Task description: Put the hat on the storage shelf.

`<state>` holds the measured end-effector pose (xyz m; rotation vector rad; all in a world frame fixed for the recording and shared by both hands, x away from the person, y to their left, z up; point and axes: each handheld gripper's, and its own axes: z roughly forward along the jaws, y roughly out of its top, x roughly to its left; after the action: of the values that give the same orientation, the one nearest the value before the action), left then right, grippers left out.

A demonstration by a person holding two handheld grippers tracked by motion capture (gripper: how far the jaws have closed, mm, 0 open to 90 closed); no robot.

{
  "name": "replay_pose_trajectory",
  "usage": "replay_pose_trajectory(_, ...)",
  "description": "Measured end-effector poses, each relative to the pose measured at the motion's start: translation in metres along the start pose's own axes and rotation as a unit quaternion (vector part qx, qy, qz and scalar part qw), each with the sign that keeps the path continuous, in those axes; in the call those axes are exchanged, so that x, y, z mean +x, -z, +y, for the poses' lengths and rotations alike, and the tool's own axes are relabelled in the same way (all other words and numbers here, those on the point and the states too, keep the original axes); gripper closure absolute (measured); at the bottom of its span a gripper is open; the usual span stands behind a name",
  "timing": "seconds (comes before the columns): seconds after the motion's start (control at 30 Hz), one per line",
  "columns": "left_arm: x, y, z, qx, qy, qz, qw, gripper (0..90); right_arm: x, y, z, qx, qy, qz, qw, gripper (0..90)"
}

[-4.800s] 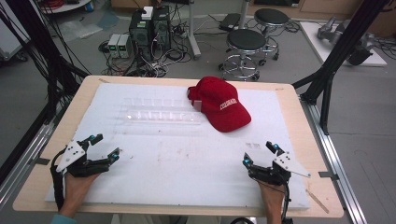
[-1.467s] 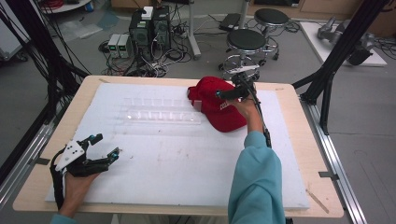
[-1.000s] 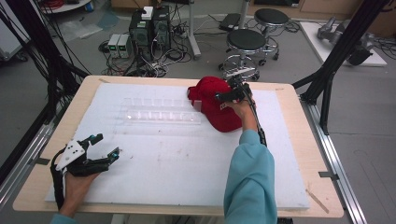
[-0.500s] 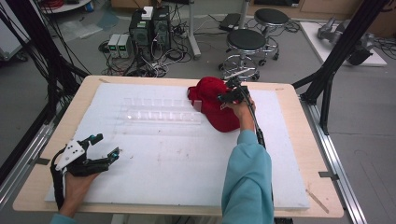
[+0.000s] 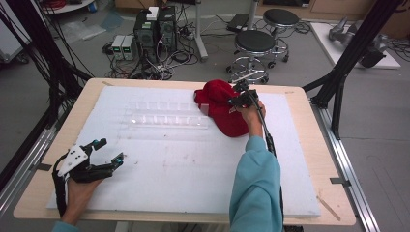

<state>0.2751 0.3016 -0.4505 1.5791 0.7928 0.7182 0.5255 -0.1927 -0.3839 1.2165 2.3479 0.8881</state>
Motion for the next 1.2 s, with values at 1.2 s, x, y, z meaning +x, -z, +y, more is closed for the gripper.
replay_pose_trajectory(1.2,0.0,-0.003,0.001,0.013,0.001,-0.004,0.9999,15.4,0.043,0.145,-0.007,-0.159,0.056,0.011,0.9856,83.6)
